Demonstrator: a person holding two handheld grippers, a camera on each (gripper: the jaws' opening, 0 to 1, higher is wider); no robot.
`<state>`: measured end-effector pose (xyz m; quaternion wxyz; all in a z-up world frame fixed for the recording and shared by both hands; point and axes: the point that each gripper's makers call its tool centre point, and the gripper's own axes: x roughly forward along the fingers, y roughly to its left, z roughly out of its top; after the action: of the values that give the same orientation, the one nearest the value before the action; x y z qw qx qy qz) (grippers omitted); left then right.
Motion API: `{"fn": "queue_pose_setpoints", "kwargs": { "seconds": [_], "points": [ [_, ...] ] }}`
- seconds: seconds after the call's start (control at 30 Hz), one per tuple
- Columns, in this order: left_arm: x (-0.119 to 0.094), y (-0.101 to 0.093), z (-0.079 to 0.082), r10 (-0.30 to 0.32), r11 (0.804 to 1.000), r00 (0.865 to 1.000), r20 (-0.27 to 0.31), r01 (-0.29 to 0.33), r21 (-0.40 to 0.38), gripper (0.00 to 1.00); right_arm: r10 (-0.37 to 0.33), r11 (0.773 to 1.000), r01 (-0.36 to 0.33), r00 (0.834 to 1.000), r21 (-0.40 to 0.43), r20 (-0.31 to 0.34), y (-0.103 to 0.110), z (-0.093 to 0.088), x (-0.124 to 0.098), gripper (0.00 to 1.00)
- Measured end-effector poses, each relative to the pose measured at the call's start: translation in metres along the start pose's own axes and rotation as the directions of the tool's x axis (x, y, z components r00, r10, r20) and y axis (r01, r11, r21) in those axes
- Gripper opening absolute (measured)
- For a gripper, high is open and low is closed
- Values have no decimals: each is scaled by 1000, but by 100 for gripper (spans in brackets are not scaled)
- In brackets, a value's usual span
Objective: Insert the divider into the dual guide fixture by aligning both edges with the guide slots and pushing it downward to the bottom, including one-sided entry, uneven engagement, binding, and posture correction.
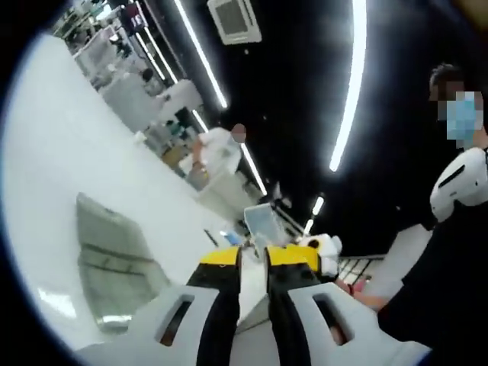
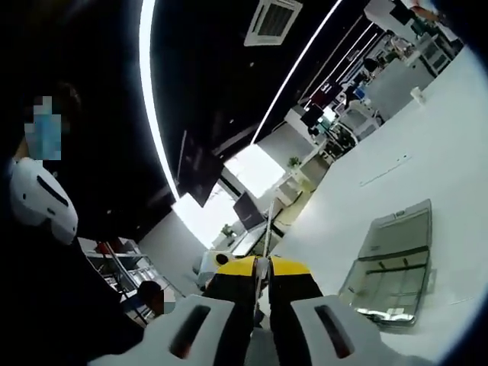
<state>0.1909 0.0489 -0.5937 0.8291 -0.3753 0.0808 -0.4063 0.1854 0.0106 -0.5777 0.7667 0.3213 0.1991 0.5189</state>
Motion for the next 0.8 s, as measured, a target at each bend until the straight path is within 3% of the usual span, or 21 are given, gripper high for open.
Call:
{"fn": "queue_pose_setpoints", "kwargs": {
  "seconds": [0.37, 0.57, 0.67, 0.8],
  "points": [
    [-9, 10, 7, 35, 998, 999, 16, -36, 44, 20, -93, 994, 92, 996, -60, -15, -6, -1, 8, 0],
    [-14, 14, 10, 47, 995, 999, -8, -46, 89, 24, -157, 983, 156, 988, -95, -4, -12, -1, 13, 0],
    [-14, 15, 9, 52, 992, 999, -14, -50, 120, 29, -195, 976, 194, 981, -95, -2, -17, -2, 15, 0],
    [-15, 19, 7, 64, 985, 997, -34, -57, 165, 34, -309, 944, 306, 951, -121, -7, -36, -7, 13, 0]
  ]
}}
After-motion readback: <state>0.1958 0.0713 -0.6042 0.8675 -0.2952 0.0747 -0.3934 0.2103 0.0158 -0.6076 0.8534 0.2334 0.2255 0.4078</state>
